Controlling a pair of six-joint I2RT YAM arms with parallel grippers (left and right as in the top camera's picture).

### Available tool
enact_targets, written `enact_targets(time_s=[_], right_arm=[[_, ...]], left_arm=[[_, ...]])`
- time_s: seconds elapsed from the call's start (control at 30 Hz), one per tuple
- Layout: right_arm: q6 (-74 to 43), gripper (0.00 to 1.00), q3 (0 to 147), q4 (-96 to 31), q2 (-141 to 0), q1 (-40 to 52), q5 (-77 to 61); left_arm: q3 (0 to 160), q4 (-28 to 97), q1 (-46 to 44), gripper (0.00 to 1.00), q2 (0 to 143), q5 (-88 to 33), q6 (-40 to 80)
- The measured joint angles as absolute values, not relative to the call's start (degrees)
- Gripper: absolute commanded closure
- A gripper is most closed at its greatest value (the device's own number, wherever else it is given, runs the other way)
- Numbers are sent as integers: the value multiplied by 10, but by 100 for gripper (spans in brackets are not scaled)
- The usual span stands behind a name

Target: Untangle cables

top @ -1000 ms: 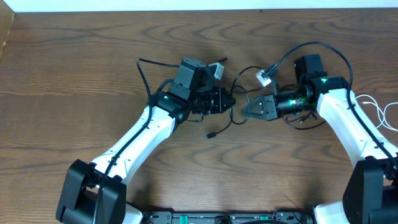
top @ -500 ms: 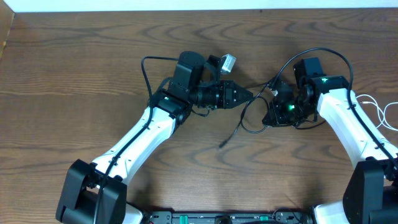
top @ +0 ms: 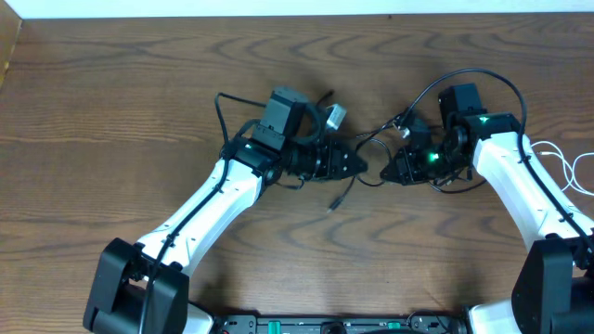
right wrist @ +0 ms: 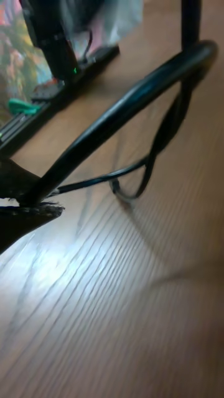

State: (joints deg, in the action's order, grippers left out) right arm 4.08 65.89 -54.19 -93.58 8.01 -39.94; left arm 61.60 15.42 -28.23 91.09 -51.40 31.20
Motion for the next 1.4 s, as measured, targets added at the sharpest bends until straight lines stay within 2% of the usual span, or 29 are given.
enact_targets(time_s=[0.4, 1.03, 1.13, 1.23, 1.3, 1.37, 1.4], right_arm=[[66, 99, 659, -531, -936, 90, -520], [108, 99, 659, -517, -936, 110, -631], [114, 99, 659, -517, -936, 110, -650], [122, 99, 659, -516, -936, 110, -669], [125, 99, 659, -516, -936, 110, -675], [126, 99, 659, -516, -936, 110, -677], [126, 99, 659, -516, -936, 110, -678]], left_arm=[[616, 161, -282, 65, 911, -329, 267], [616, 152, -326, 65, 911, -281, 267], [616, 152, -326, 73, 911, -277, 267], [616, 152, -326, 76, 911, -272, 265], [616, 152, -326, 81, 911, -270, 265], [616, 152, -326, 92, 911, -268, 265], [616, 152, -326, 92, 911, -268, 264]])
